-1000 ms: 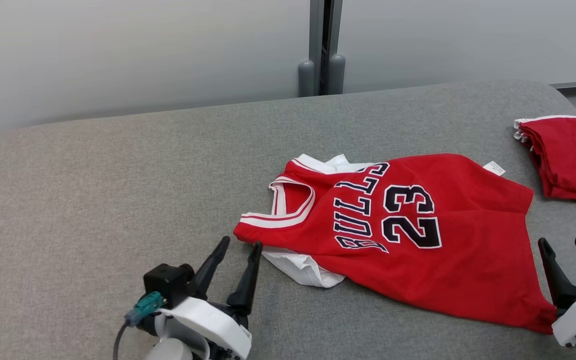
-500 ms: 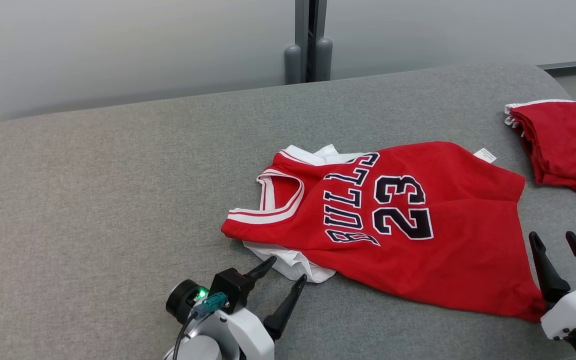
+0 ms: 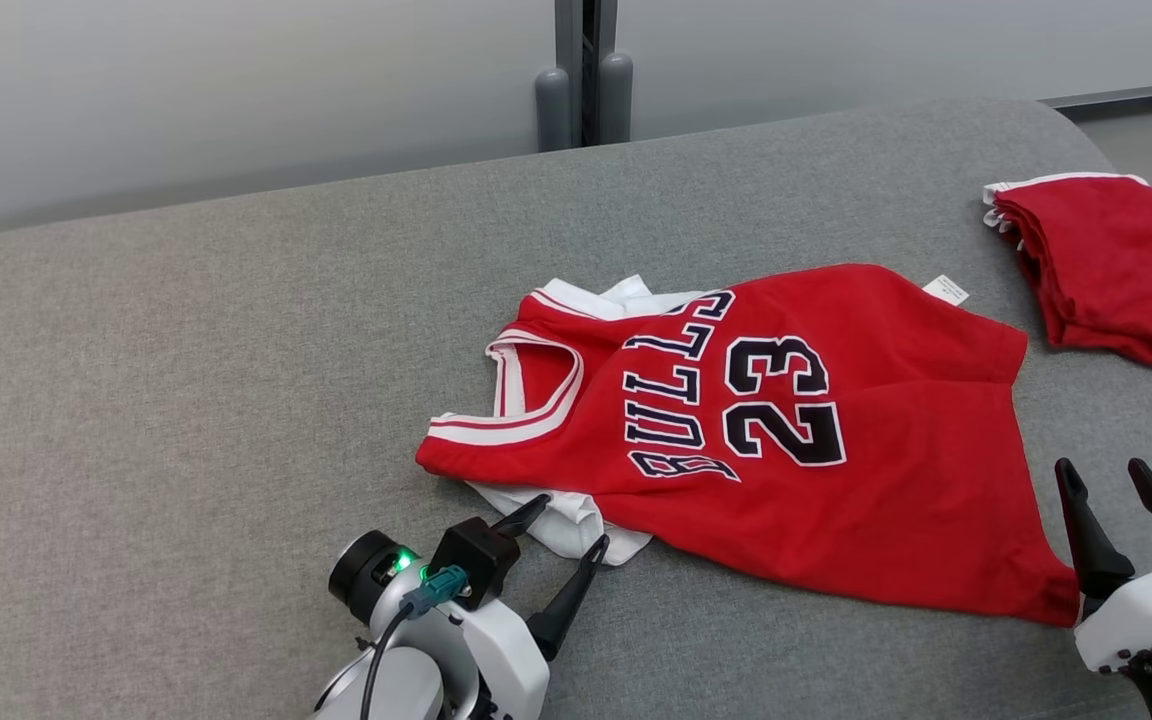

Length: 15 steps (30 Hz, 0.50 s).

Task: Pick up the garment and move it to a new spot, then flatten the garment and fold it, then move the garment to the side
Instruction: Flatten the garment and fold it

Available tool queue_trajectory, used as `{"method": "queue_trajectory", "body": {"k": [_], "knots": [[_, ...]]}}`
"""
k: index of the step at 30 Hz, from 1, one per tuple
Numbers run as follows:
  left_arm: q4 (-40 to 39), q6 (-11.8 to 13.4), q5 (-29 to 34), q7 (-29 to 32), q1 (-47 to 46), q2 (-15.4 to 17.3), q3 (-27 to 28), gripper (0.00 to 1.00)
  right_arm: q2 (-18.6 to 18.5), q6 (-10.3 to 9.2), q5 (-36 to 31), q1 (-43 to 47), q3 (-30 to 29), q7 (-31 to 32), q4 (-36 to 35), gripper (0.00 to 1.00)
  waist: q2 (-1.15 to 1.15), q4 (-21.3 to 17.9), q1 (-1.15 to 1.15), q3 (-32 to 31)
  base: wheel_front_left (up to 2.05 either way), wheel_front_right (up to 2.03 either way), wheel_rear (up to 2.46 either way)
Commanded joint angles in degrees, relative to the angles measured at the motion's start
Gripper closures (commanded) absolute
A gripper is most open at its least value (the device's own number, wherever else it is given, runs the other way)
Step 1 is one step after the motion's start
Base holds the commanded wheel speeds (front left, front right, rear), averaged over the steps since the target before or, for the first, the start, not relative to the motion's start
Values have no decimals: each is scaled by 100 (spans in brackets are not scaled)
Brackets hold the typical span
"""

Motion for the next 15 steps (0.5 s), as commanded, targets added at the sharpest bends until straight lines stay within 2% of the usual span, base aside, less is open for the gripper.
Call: {"method": "queue_trajectory", "body": {"k": [1,15], "knots": [[11,-4,-44,-3,-95,42,-9,0,-2,0,-22,-50,-9,-36,25,0,0,3,0,3,0,0,0],[90,-7,146,-3,-310,84,-119,0,59,0,-91,-149,81,-95,222,0,0,16,0,38,0,0,0]]}}
